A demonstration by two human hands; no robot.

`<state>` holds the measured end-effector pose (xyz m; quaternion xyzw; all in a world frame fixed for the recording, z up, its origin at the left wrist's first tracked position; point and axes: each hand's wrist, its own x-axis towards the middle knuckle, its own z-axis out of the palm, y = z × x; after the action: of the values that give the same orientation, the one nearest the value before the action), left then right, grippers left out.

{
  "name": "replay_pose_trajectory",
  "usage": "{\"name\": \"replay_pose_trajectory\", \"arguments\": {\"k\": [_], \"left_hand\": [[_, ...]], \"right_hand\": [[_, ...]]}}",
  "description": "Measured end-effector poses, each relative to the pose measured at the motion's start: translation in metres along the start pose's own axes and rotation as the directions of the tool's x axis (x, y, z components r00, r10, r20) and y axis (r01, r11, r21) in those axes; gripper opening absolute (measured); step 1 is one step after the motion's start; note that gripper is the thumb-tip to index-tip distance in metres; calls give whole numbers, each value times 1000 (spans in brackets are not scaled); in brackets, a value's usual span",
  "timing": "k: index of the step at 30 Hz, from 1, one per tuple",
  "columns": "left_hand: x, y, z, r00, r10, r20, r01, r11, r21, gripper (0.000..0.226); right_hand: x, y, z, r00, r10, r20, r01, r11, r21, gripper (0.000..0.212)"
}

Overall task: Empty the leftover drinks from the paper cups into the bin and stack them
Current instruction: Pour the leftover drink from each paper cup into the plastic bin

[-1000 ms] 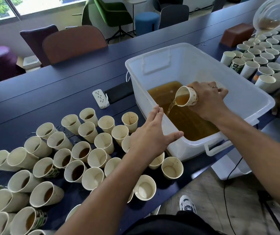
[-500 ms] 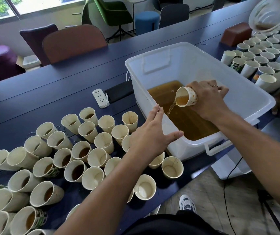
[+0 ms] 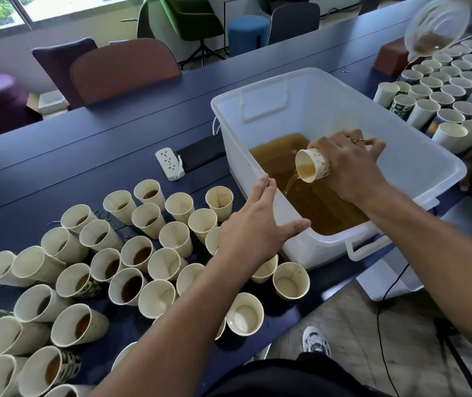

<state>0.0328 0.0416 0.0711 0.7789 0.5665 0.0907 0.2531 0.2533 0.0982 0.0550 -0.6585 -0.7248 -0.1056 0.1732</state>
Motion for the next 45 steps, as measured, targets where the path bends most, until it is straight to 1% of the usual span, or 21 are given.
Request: {"name": "replay_pose_trajectory", "arguments": {"k": [8,16,20,24,29,31,33,35,37,39,41,43,45], "left_hand": [[-1,0,0,1000,3,0,-3,1000,-16,101],[-1,1,-1,1000,0,2,0,1000,-16,101],[-1,1,-1,1000,4,-1,-4,1000,-23,101],[-2,1,-1,1000,8,1,-8,1000,-25,100],[-1,-4,0,1000,27,-4,-27,999,-36,100],[0,-10,-4,998,49,29,-46,996,-82,97],[1,-18,-17,997,51,54,-40,982,-186,87],[-4,-25,-36,999,35,0,-33,942,-335,68],[-14,-31,-60,991,5,-131,-63,894,-444,48],[-27,-36,-84,969,-36,-244,-92,866,-491,33],[-41,-42,-104,941,-83,-328,-108,844,-525,21],[-55,-53,-119,916,-129,-381,-108,834,-540,15],[-69,-69,-127,899,-172,-403,-77,844,-531,12]], "right_hand": [[-1,-5,-2,991,-105,78,111,990,-86,72],[-2,-4,-2,992,-99,74,106,990,-92,77],[-1,-2,-2,997,-58,51,61,996,-63,73],[-1,-3,2,991,-37,130,46,997,-70,63],[1,-3,1,997,57,50,-60,997,53,55],[5,-7,-6,992,126,29,-129,986,103,57],[7,-18,-18,986,167,10,-166,970,178,62],[7,-35,-33,987,158,-5,-149,943,297,66],[6,-59,-46,992,123,-22,-103,908,405,69],[6,-87,-54,996,81,-35,-55,882,469,72],[7,-116,-55,1000,22,-22,-9,879,476,75],[5,-143,-51,999,-53,3,44,856,515,77],[0,-166,-43,992,-128,7,98,791,604,77]]}}
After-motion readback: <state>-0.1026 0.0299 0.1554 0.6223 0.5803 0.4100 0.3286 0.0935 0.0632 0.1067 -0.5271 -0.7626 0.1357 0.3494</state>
